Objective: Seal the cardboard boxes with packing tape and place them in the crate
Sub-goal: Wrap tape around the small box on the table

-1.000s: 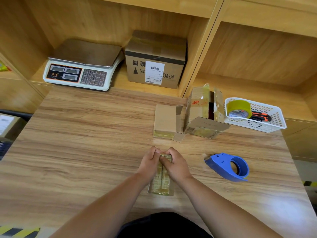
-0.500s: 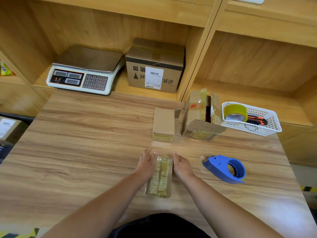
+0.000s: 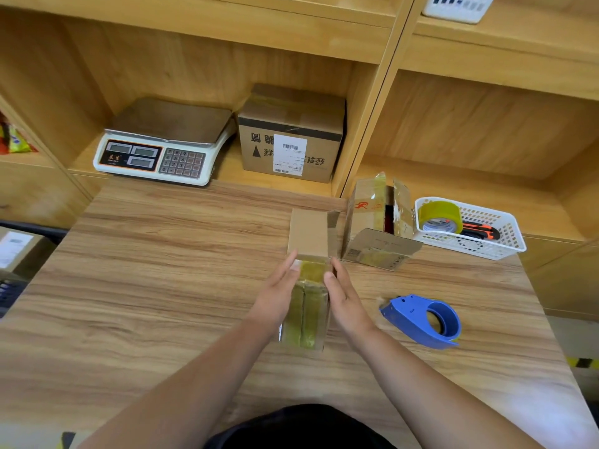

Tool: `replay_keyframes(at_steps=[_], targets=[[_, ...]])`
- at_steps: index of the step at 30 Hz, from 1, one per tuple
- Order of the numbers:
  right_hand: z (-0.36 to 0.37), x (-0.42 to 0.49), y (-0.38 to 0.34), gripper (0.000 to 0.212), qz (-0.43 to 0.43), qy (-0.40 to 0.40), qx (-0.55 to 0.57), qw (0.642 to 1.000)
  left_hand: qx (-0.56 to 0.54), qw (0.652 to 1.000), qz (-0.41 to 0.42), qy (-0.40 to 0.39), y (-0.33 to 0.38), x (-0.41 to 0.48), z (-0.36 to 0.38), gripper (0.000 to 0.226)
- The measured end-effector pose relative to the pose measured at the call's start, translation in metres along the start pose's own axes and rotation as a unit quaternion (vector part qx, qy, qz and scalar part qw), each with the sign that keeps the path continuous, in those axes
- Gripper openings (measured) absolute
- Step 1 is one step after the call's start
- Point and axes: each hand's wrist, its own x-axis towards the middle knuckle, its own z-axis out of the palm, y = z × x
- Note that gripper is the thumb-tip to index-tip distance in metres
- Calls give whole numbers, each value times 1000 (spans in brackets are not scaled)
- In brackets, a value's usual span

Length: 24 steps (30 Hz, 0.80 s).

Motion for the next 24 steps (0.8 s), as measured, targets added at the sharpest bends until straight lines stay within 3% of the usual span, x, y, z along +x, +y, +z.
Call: replay_keyframes(at_steps=[3,9,12,15,19,24], targets=[[1,-3,-2,52,-24,-26,1,999,-58,998,-9,-31,2,-2,0,53],[-5,-15,18,89,-4,-91,-125,988,102,988,16,-114,-16,-14,-9,82],[-8,-19,29,99,-9,-99,-126,987,146,976,33,-160,-26,-18,-19,85],[-9,-16,31,86,-7,-89,-138,986,159,967,25,-198,-24,-16,-31,86],[-8,-9,32,49,-22,-53,-136,989,223,954,26,-197,-17,-10,-40,88],[-10,1,32,22,-36,-14,-165,986,159,975,22,-151,-17,-6,-31,60]])
